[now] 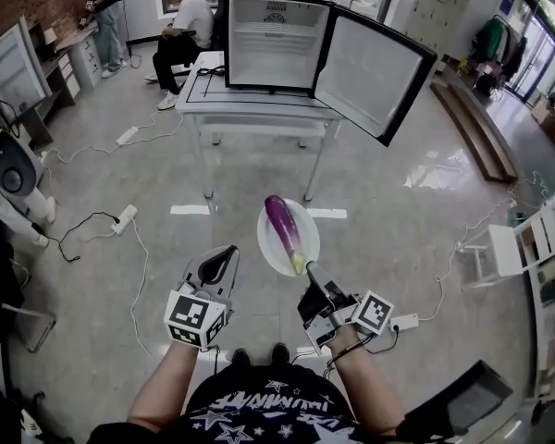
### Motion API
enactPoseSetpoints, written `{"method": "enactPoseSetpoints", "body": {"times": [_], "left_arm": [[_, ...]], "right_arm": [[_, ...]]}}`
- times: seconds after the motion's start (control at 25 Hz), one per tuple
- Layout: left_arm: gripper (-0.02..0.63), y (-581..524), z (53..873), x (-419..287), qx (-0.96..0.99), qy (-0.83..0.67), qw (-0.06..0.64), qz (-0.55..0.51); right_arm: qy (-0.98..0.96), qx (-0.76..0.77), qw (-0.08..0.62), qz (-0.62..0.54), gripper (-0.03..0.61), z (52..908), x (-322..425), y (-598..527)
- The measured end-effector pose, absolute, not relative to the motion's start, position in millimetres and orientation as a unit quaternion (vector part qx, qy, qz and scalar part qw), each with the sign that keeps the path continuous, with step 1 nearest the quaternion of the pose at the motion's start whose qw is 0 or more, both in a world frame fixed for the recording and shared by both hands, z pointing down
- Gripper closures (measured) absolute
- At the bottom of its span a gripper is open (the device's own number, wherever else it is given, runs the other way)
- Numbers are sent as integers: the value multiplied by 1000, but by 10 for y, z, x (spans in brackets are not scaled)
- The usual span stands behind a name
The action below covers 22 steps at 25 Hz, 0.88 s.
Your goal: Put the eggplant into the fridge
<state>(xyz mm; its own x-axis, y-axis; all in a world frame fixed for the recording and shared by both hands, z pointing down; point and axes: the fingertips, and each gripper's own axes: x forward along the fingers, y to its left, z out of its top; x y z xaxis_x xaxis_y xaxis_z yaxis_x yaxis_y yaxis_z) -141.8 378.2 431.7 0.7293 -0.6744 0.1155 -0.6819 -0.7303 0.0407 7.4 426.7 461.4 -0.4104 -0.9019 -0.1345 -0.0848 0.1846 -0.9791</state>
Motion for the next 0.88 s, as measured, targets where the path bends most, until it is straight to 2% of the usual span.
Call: {"method": "enactPoseSetpoints", "body": {"times": [0.36,0.88], "left_arm": [[604,3796,4316,-1576,930,-363,41,45],[604,3744,4321,-1871,932,-358,39,43]], "right_arm": [[637,-358,429,-531,555,4636,-80,4285],[629,-365,444,-523,555,4656,-271,4230]]}}
